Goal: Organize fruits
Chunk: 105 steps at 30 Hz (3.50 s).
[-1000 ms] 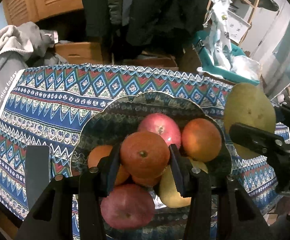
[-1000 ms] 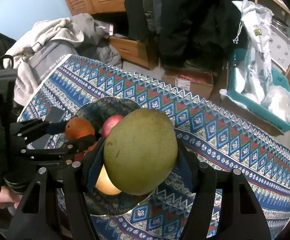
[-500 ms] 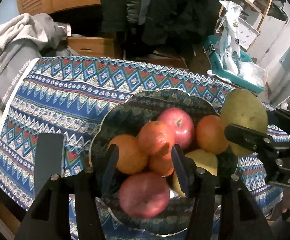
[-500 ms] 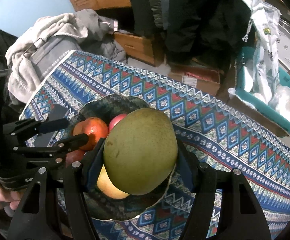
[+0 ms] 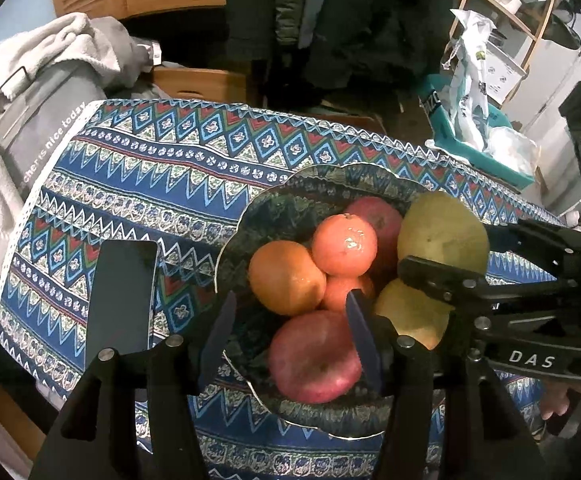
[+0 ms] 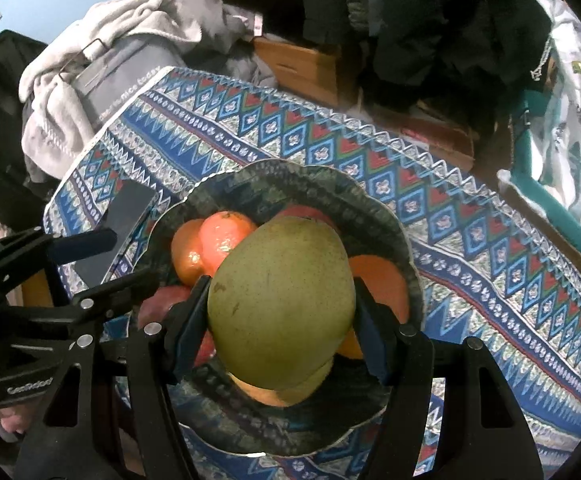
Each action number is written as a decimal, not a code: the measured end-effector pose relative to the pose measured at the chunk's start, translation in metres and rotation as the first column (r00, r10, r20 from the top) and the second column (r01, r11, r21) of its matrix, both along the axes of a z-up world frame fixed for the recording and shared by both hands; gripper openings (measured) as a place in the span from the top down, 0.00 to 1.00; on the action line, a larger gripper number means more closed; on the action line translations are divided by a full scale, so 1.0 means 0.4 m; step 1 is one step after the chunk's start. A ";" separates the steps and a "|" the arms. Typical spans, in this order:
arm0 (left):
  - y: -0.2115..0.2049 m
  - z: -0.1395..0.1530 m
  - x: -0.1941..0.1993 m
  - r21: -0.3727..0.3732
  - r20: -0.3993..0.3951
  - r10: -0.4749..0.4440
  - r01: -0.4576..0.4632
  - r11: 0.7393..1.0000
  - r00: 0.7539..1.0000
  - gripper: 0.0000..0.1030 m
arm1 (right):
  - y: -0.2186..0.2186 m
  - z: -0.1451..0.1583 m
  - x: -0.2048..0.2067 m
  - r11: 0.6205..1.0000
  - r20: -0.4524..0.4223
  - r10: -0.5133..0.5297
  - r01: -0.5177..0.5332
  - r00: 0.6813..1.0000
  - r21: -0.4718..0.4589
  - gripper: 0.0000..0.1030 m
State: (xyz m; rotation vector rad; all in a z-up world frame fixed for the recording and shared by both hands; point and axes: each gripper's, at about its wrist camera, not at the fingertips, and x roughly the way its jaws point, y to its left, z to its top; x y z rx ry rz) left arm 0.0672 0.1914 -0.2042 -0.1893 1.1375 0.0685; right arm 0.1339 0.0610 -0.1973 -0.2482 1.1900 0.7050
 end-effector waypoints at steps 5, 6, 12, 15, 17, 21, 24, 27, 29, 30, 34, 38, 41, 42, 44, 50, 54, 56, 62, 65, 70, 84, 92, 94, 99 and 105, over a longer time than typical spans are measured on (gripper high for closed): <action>0.005 0.006 -0.007 0.001 0.007 0.002 -0.002 1.000 1.000 0.43 | 0.013 -0.006 -0.006 1.000 -0.016 0.006 -0.006 1.000 0.003 0.35; 0.004 0.007 -0.009 0.002 0.008 0.001 -0.001 1.000 1.000 0.43 | 0.014 -0.001 -0.008 1.000 -0.015 0.010 -0.010 1.000 0.014 0.35; -0.002 0.014 -0.015 0.011 0.011 -0.004 0.004 1.000 1.000 0.43 | 0.011 0.028 -0.007 1.000 0.006 0.004 -0.004 1.000 0.025 0.36; -0.006 0.019 -0.018 0.013 0.014 -0.009 0.009 1.000 1.000 0.43 | 0.004 0.036 -0.009 1.000 0.011 -0.002 0.002 1.000 0.026 0.36; -0.010 0.025 -0.019 0.018 0.018 -0.011 0.011 1.000 1.000 0.43 | -0.004 0.044 -0.011 1.000 0.015 -0.008 0.007 1.000 0.030 0.36; -0.021 0.047 -0.027 0.035 0.028 -0.019 0.018 0.999 0.999 0.43 | -0.025 0.069 -0.019 0.999 0.041 -0.021 0.020 0.999 0.028 0.36; -0.027 0.068 -0.035 0.045 0.039 -0.021 0.019 0.999 0.999 0.41 | -0.042 0.098 -0.029 0.999 0.076 -0.027 0.025 0.997 0.025 0.36; -0.036 0.099 -0.047 0.061 0.059 -0.024 0.020 0.998 0.998 0.37 | -0.061 0.130 -0.038 0.999 0.111 -0.041 0.038 0.993 0.024 0.36; -0.043 0.123 -0.055 0.075 0.078 -0.026 0.020 0.997 0.997 0.37 | -0.074 0.151 -0.043 0.998 0.127 -0.052 0.049 0.991 0.026 0.36; -0.045 0.132 -0.058 0.077 0.086 -0.029 0.022 0.997 0.996 0.36 | -0.082 0.165 -0.046 0.998 0.137 -0.061 0.058 0.989 0.028 0.35; -0.058 0.178 -0.073 0.091 0.118 -0.030 0.019 0.996 0.993 0.33 | -0.114 0.215 -0.059 0.995 0.166 -0.091 0.084 0.982 0.047 0.35; -0.071 0.224 -0.084 0.112 0.151 -0.030 0.013 0.994 0.988 0.27 | -0.151 0.273 -0.078 0.992 0.208 -0.121 0.110 0.971 0.062 0.31; -0.085 0.263 -0.096 0.142 0.187 -0.033 0.007 0.990 0.982 0.25 | -0.175 0.315 -0.093 0.990 0.243 -0.138 0.125 0.960 0.068 0.29; -0.089 0.275 -0.100 0.146 0.198 -0.035 0.006 0.989 0.979 0.24 | -0.182 0.329 -0.099 0.989 0.254 -0.142 0.129 0.957 0.068 0.28; -0.099 0.303 -0.108 0.151 0.223 -0.037 0.003 0.989 0.974 0.21 | -0.194 0.352 -0.112 0.988 0.277 -0.149 0.134 0.949 0.072 0.25; -0.128 0.373 -0.135 0.160 0.276 -0.047 0.003 0.987 0.960 0.20 | -0.230 0.430 -0.157 0.985 0.359 -0.170 0.149 0.918 0.087 0.21; -0.152 0.418 -0.153 0.171 0.314 -0.064 0.009 0.985 0.947 0.14 | -0.257 0.481 -0.183 0.981 0.409 -0.190 0.160 0.892 0.108 0.21; -0.166 0.441 -0.163 0.179 0.331 -0.070 0.010 0.984 0.941 0.14 | -0.272 0.501 -0.194 0.979 0.428 -0.199 0.164 0.882 0.118 0.21; -0.190 0.496 -0.187 0.162 0.373 -0.065 0.004 0.987 0.925 0.06 | -0.313 0.543 -0.224 0.974 0.467 -0.225 0.182 0.855 0.136 0.20; -0.203 0.522 -0.197 0.170 0.400 -0.065 -0.004 0.986 0.914 0.02 | -0.339 0.566 -0.239 0.969 0.484 -0.245 0.192 0.840 0.156 0.20; -0.217 0.544 -0.207 0.179 0.419 -0.068 -0.009 0.984 0.906 0.01 | -0.378 0.594 -0.257 0.963 0.532 -0.268 0.213 0.803 0.163 0.20; -0.237 0.557 -0.204 0.204 0.439 -0.060 -0.035 0.978 0.896 0.01 | -0.438 0.598 -0.262 0.953 0.559 -0.303 0.249 0.772 0.173 0.20; -0.257 0.558 -0.195 0.234 0.434 -0.078 -0.028 0.972 0.898 0.01 | -0.455 0.594 -0.258 0.950 0.554 -0.313 0.260 0.772 0.174 0.20; -0.259 0.558 -0.196 0.237 0.434 -0.079 -0.030 0.971 0.897 0.01 | -0.457 0.595 -0.257 0.950 0.555 -0.314 0.261 0.770 0.174 0.20; -0.263 0.558 -0.196 0.239 0.438 -0.073 -0.038 0.970 0.896 0.01 | -0.458 0.594 -0.256 0.949 0.554 -0.315 0.263 0.770 0.175 0.20; -0.267 0.557 -0.197 0.247 0.438 -0.080 -0.034 0.968 0.895 0.01 | -0.468 0.596 -0.252 0.948 0.555 -0.317 0.265 0.769 0.173 0.20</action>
